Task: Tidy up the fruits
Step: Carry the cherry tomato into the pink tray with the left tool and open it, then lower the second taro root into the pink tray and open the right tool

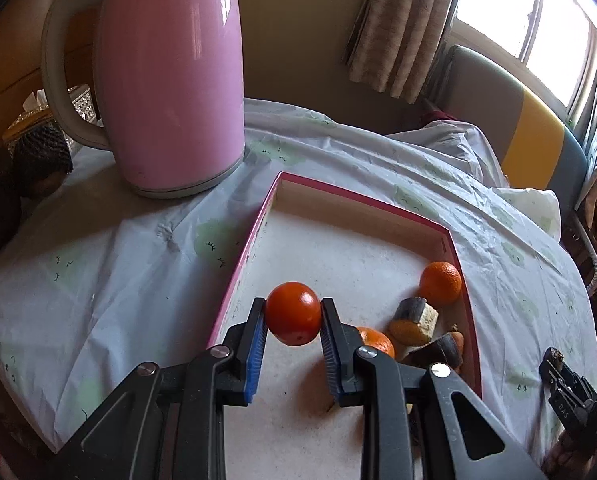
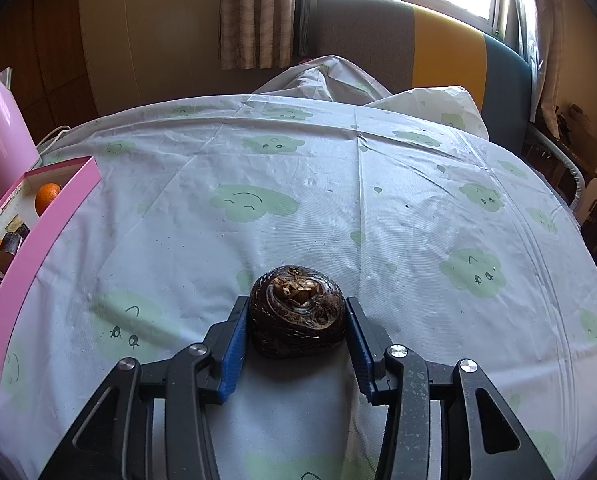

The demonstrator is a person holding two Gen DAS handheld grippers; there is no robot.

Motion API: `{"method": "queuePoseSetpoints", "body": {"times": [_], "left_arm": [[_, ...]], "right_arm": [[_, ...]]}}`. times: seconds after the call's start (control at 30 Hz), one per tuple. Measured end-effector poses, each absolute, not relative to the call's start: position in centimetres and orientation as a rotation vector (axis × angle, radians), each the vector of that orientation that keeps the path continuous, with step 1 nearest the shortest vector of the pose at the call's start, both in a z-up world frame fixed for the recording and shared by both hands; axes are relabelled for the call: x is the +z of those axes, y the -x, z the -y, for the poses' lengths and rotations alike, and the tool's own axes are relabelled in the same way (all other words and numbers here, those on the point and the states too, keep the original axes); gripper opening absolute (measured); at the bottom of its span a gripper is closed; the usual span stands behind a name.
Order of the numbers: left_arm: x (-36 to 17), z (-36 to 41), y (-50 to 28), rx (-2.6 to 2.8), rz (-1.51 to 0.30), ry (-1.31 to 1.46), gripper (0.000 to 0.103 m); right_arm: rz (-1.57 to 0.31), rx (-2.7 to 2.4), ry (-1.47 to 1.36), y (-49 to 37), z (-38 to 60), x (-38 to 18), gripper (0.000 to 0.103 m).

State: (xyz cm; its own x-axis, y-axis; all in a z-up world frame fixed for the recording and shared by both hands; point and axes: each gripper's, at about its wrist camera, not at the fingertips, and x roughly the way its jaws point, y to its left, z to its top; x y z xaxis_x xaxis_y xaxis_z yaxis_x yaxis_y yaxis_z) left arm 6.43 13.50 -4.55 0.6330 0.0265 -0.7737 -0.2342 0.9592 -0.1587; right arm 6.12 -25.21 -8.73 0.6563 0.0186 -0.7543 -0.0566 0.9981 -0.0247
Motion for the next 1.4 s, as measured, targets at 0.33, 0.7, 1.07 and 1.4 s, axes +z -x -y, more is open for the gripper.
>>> {"method": "queuePoseSetpoints", "body": {"times": [0.33,0.7,1.07,1.4], "left_arm": [[-4.7,-13.0,-6.1,0.175,-0.879,0.245,0.045],[-2.3,-11.2,-3.3,0.164,-0.828,0.193,0.045],[-1.8,-10.6,-1.7,0.173,-0.822,0.180,0.046],[-0.9,-13.0,0.0,0.255,-0.796,0.209,0.046]], "right_arm": [[-0.854,0.042,0.048,-6.1,25.2,-8.7,0.047],[-0.870,0.029,0.051,-6.2,24.9,-8.4,0.046],[-0.836,0.301,0.001,-4.7,17.8,-4.4,0.046],[-0.840,0.669,0.115,-3.0,5.3,-2.2,0.046]]}}
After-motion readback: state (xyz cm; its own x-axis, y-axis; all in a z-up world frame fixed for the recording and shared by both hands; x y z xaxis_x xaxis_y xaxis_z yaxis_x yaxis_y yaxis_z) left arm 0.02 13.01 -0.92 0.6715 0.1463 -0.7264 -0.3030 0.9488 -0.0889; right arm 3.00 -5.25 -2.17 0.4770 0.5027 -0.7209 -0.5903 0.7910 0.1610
